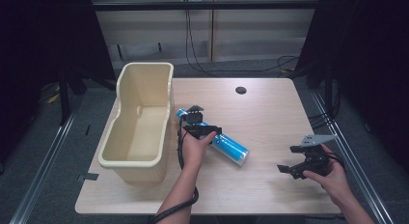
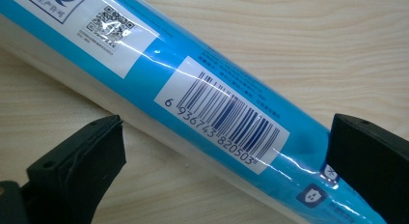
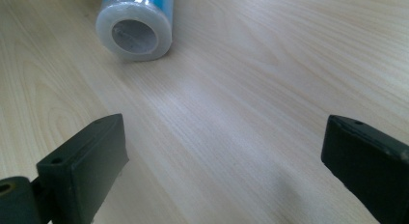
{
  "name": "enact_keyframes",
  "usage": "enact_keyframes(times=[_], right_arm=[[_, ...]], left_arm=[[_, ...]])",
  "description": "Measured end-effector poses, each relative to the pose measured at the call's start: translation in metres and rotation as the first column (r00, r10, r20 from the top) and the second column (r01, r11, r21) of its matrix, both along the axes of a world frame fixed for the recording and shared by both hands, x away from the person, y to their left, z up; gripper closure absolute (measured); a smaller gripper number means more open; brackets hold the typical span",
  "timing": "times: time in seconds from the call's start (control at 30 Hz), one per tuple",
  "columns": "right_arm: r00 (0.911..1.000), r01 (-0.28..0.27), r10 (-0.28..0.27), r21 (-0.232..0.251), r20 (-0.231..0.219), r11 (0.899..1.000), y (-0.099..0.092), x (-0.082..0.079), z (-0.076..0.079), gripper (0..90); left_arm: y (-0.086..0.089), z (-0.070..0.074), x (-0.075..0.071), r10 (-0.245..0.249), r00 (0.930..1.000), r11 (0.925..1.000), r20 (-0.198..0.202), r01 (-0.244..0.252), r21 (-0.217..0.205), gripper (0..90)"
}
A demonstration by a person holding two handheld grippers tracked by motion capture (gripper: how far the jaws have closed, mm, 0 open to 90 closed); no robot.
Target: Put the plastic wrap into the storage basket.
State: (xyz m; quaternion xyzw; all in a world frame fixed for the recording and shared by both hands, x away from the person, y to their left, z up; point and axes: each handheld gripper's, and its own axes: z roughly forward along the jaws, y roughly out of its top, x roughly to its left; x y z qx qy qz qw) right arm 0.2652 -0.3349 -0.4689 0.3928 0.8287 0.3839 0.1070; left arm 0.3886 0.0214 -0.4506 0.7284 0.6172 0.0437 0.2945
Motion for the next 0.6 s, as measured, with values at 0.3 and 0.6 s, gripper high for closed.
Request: enact_keyframes(times=[0.3, 0.6], right_arm=[[1.0, 0.004, -0.004, 0.014, -0.007, 1.0, 0.0005, 0.0003, -0.0006, 2.0], [0.9999, 0.016, -0.016, 0.021, -0.002, 1.0, 0.0012, 0.0001, 0.0001, 2.0]], left_arm=[[-0.0086, -0.004, 0.0041, 0.019, 0.9998, 0.9996, 0.001, -0.019, 0.018, 0.0], [-0.0087, -0.0074, 0.0057, 0.067, 0.9976, 0.9975, -0.015, -0.067, -0.02, 0.0]])
